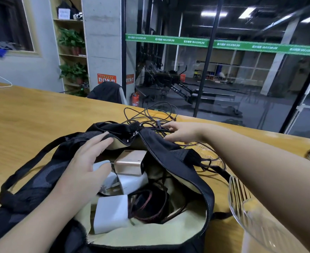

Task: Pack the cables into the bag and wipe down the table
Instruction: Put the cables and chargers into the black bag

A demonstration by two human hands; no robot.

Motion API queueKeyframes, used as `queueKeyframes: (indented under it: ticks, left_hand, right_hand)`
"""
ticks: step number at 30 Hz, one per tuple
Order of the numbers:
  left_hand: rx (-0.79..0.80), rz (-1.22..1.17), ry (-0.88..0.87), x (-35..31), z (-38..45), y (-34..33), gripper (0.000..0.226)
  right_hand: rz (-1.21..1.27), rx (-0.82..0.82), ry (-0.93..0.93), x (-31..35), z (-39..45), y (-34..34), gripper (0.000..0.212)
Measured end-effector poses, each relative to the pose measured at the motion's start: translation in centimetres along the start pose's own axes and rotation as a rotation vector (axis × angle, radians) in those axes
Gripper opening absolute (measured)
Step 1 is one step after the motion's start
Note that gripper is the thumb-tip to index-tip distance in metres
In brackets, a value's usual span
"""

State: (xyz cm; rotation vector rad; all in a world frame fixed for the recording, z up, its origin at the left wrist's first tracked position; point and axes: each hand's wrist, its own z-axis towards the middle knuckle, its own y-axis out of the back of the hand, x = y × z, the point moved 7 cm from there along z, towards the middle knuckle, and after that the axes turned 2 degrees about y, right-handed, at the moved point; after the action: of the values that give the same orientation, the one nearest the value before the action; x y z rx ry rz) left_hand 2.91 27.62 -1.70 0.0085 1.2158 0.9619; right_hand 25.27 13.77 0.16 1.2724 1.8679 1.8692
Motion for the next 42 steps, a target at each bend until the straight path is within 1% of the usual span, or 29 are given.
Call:
queueKeyframes:
  ticks: [2,4,5,7,11,14,16,18,21,23,26,28,29,30,31,33,35,37,39,41,42]
  left_hand:
    - [0.005,-0.007,0.0,0.0,0.0,0.0,0.054]
    - [0.007,-0.008,0.001,0.0,0.0,-0.1,0.053]
    - [0.008,-0.008,0.003,0.1,0.0,-0.1,0.053]
    - [0.007,-0.012,0.004,0.1,0.0,0.0,0.053]
    - [0.005,-0.007,-0.007,0.0,0.0,0.0,0.053]
    - [0.007,-0.004,-0.015,-0.1,0.0,0.0,0.052]
    - [0.01,-0.005,-0.02,0.0,-0.1,0.0,0.052]
    - [0.013,0.004,-0.022,0.0,-0.2,0.1,0.052]
    - [0.026,0.025,-0.034,-0.3,-0.5,0.0,0.05]
    - [0.011,0.032,-0.04,-0.6,-0.6,0.0,0.048]
    - [-0.096,0.033,-0.134,-2.4,-0.5,0.6,0.045]
    - [-0.136,0.01,-0.219,-4.5,0.1,0.8,0.046]
    - [-0.123,0.023,-0.257,-5.5,0.7,0.6,0.047]
    - [-0.1,0.084,-0.3,-6.6,1.5,0.3,0.051]
    - [-0.085,0.202,-0.357,-7.9,2.4,-0.3,0.059]
    - [-0.061,0.516,-0.503,-9.9,4.2,-2.0,0.07]
    - [-0.01,0.792,-0.569,-10.7,6.3,-4.1,0.07]
    - [0.091,0.941,-0.534,-10.3,8.5,-5.9,0.066]
    - [0.206,1.02,-0.505,-9.4,9.9,-7.3,0.052]
    - [0.32,1.067,-0.501,-8.5,10.4,-8.1,0.035]
    - [0.357,1.067,-0.5,-8.1,10.5,-8.4,0.033]
  right_hand:
    - [-0.019,-0.03,0.014,0.7,0.2,-0.1,0.052]
    - [-0.163,-0.131,0.093,1.9,0.4,0.6,0.029]
    - [-0.227,-0.188,0.129,2.5,0.3,1.0,0.02]
    - [-0.25,-0.283,0.167,3.3,0.0,1.9,0.018]
    - [-0.088,-0.479,0.208,4.0,-1.3,4.6,0.011]
    - [-0.035,-0.61,0.219,4.6,-2.5,6.5,0.021]
    - [0.031,-0.639,0.24,4.9,-3.1,7.4,0.019]
    - [0.08,-0.642,0.258,5.1,-3.8,8.0,0.015]
    - [0.075,-0.653,0.259,5.6,-4.9,8.5,0.022]
    - [0.092,-0.639,0.248,5.7,-5.5,8.4,0.022]
    - [0.154,-0.537,0.256,6.0,-5.8,7.4,0.022]
    - [0.153,-0.466,0.26,6.1,-6.1,6.7,0.03]
    - [0.156,-0.431,0.26,6.2,-6.2,6.4,0.036]
    - [0.171,-0.391,0.257,6.2,-6.3,6.2,0.042]
    - [0.199,-0.345,0.248,6.2,-6.4,5.9,0.047]
    - [0.261,-0.25,0.227,6.1,-6.5,5.1,0.053]
    - [0.326,-0.174,0.235,6.3,-6.7,4.2,0.05]
    - [0.332,-0.122,0.231,6.0,-6.7,3.6,0.046]
    - [0.227,-0.115,0.19,5.1,-6.9,3.9,0.047]
    - [0.113,-0.145,0.155,3.3,-7.1,4.5,0.044]
    - [0.066,-0.135,0.137,2.3,-7.2,4.6,0.042]
